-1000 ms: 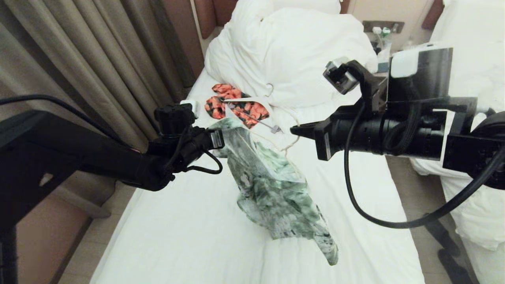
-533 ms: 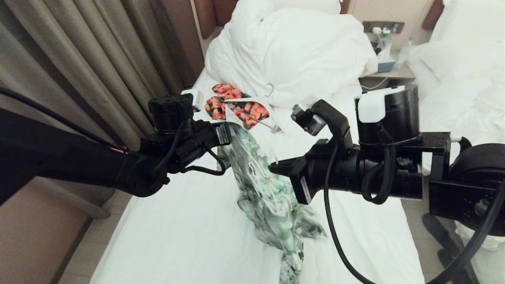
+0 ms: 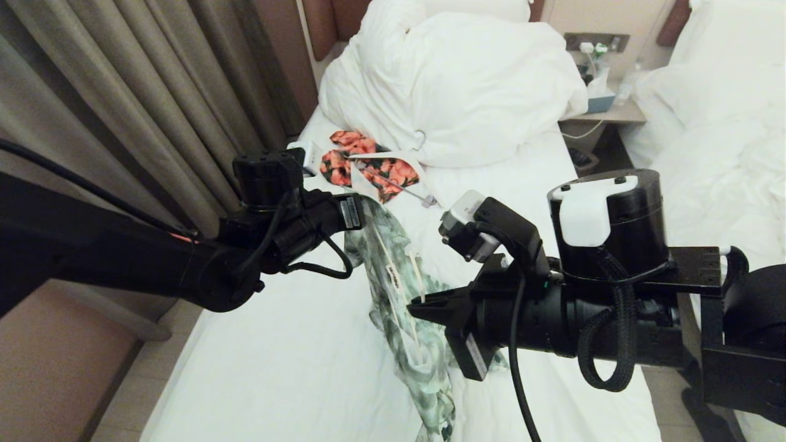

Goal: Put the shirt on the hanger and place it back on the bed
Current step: Take the clothes hanger out of the clothes

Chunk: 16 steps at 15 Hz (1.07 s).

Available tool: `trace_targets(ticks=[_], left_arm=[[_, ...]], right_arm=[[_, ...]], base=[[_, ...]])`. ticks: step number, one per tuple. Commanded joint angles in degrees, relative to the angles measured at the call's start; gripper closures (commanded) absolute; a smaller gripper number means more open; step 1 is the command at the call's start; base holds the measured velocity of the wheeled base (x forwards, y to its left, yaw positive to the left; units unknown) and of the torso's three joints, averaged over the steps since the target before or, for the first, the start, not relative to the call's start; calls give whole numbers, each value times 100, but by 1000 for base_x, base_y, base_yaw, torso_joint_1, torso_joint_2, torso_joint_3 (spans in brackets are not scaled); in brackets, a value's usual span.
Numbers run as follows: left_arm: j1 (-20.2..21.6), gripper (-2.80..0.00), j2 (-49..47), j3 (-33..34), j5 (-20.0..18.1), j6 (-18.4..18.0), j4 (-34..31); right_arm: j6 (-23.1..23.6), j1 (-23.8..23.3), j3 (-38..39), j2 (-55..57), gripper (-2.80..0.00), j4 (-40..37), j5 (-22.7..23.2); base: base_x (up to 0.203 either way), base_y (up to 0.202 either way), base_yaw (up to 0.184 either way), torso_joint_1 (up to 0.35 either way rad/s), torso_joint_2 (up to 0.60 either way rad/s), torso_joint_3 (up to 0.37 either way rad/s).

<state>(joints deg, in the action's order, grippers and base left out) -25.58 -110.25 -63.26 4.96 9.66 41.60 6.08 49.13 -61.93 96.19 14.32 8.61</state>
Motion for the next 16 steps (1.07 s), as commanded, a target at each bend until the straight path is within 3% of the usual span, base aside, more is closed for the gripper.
trace_targets(ticks=[1,8,11,16], left_arm=[[10,0,-234,-49,5,7,24],[173,0,-1122,-243,-37,-7,18],[185,0,-1022,30,-617,-36,-16],[307,0,-468,762,-2031,-328,-10]], right_arm=[[-2,-42,94,-190,0,13,-44],[-19,-532,60,-195,0,600,-95],[-36,-827,49,51,0,985,-87],[-386,-1208,-109,352,0,1600,-65]], base=[[0,0,0,0,0,0],[0,0,0,0,0,0],[0,0,0,0,0,0],[0,0,0,0,0,0]])
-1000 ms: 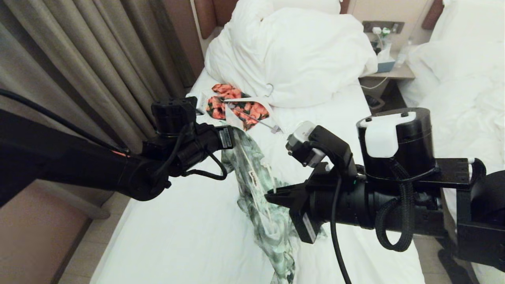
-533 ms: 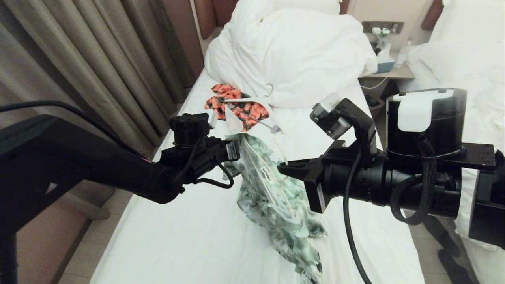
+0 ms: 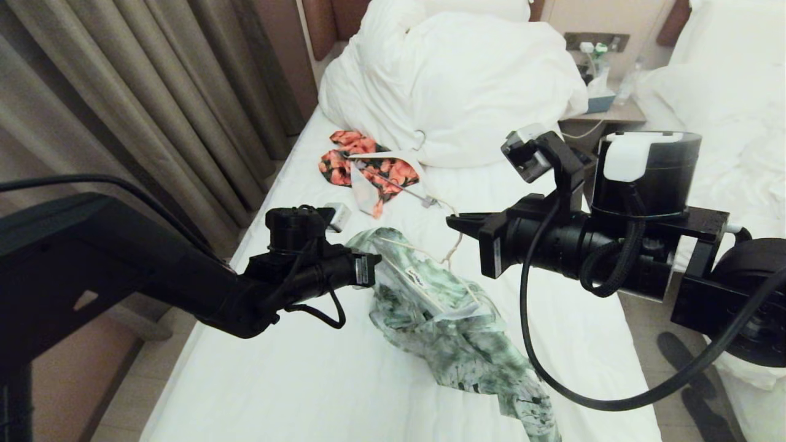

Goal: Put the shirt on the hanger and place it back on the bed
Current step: Take the clothes hanger out of the clothes

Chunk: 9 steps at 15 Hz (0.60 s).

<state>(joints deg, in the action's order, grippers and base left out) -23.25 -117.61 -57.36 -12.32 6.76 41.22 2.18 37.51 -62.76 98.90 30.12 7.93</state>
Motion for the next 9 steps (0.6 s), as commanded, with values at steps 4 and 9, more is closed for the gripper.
trace_targets(ticks=[4,9], left_arm=[[242,0,758,501,-1199,-53,18],[489,0,819,419,-1334,-9,18]], right_arm=[[9,-418,-16,51,0,-10,601],[514,-691,-10,-143,0,-942,1611]], base=[[0,0,0,0,0,0],[0,0,0,0,0,0]])
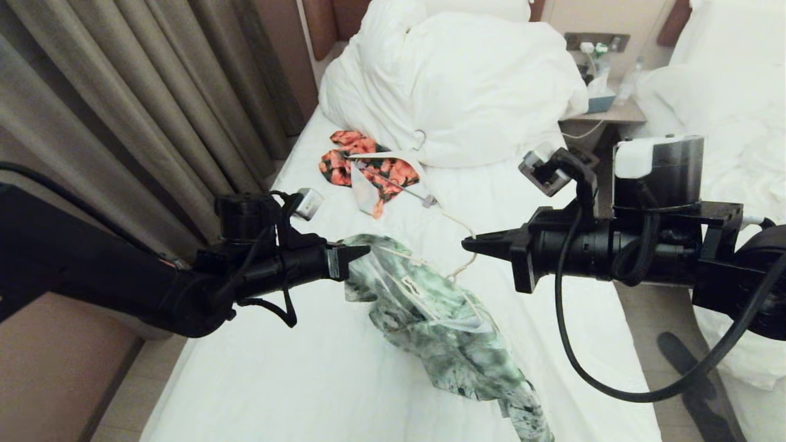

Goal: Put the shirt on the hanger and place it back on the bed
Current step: Take the clothes hanger out of the clothes

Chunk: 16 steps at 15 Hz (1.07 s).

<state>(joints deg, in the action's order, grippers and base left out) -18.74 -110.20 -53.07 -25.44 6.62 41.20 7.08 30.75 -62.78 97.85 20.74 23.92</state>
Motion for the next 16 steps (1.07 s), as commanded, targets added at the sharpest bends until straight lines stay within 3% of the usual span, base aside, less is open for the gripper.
trace_targets(ticks=[1,4,5,7,10,12,13,16], left_arm=[[88,0,70,-34,-22,6,19],[280,0,-13,-390,55,167,-98],[296,0,-120,-535,236,300,-107],[289,0,-386,-887,932,502,-98],[276,0,-830,-1367,1550,738,-103],[73,0,-1132,-1685,2401,933,-109],[-34,0,-1196,-1666,2522,945,-126],[-9,0,-1129,-1505,2171,928,-137]], right_arm=[[80,-86,-29,-45,0,-76,64],[330,-207,-7,-313,0,-663,496],[388,-224,-3,-412,0,-846,628],[485,-227,12,-539,0,-1105,779],[703,-280,12,-648,0,-1529,857],[733,-290,19,-670,0,-1687,1007],[726,-322,-30,-655,0,-1670,1003],[707,-449,-240,-490,0,-1635,925]], base=[[0,0,0,0,0,0],[0,0,0,0,0,0],[0,0,0,0,0,0],[0,0,0,0,0,0],[0,0,0,0,0,0],[0,0,0,0,0,0],[0,0,0,0,0,0],[0,0,0,0,0,0]])
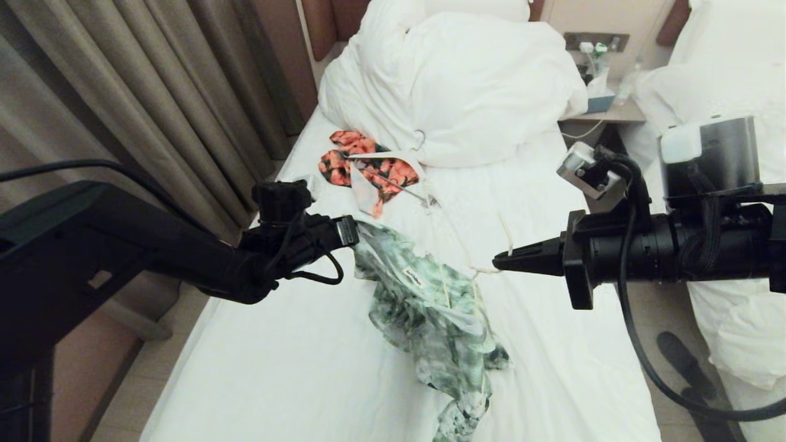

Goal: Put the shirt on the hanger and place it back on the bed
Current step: Take the clothes hanger out of the clothes

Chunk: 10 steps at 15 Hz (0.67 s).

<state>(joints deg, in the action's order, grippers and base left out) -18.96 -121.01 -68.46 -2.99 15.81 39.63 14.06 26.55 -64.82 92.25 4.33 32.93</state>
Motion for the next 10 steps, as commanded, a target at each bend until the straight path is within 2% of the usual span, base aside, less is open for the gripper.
trace_targets(ticks=[1,3,4,5,10], left_arm=[[40,0,-28,43,-79,3,18],[41,0,-26,121,-79,-164,21],[41,0,-20,233,-86,-414,43],[36,-280,25,270,-88,-485,53],[25,-280,635,463,-253,-624,-108]], right_arm=[[9,-57,-70,138,0,18,-8],[5,-86,-95,291,0,213,-88],[-11,-88,-103,416,0,439,-145],[-24,-80,-130,507,0,573,-237],[-35,-68,-312,616,0,587,-407]], base=[[0,0,0,0,0,0],[0,0,0,0,0,0],[0,0,0,0,0,0],[0,0,0,0,0,0],[0,0,0,0,0,0]])
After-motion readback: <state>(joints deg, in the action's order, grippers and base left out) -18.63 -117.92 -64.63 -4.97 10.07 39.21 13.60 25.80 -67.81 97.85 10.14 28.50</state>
